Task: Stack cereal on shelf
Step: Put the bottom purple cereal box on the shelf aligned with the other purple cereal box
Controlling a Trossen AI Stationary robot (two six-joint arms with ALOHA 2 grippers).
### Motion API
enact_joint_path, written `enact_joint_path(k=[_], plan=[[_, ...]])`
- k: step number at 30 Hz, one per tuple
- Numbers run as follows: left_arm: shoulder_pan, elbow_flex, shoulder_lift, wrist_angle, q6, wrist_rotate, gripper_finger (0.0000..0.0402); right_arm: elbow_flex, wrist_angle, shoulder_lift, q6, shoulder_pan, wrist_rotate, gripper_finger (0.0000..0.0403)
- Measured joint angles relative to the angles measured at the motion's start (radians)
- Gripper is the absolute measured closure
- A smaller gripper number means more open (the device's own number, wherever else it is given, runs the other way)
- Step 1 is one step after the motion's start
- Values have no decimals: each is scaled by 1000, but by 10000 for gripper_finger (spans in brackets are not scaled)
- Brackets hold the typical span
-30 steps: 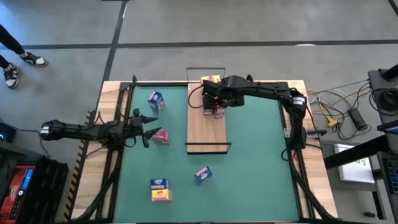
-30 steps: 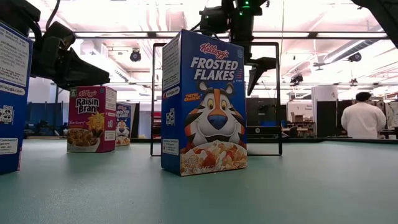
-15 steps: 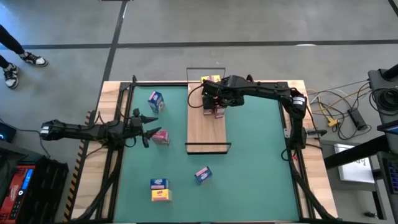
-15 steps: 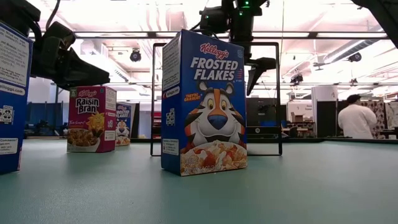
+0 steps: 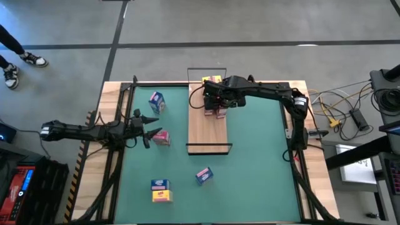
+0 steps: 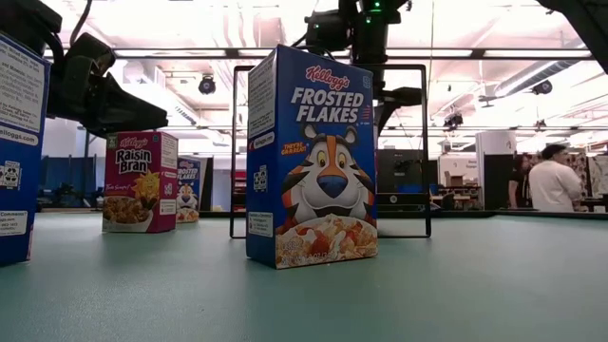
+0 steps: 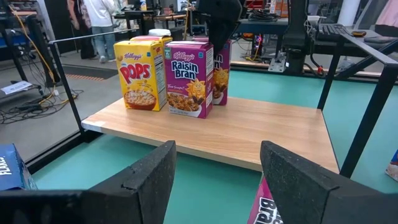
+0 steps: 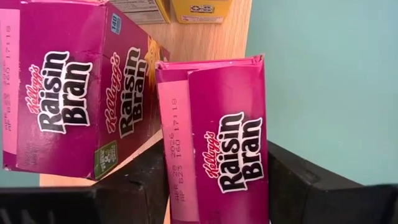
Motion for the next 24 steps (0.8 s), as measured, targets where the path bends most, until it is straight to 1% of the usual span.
enact_joint_path(k=[24], plan=[[0,0,0,0,0,0,184,0,44,0,-3,-18,9,215]])
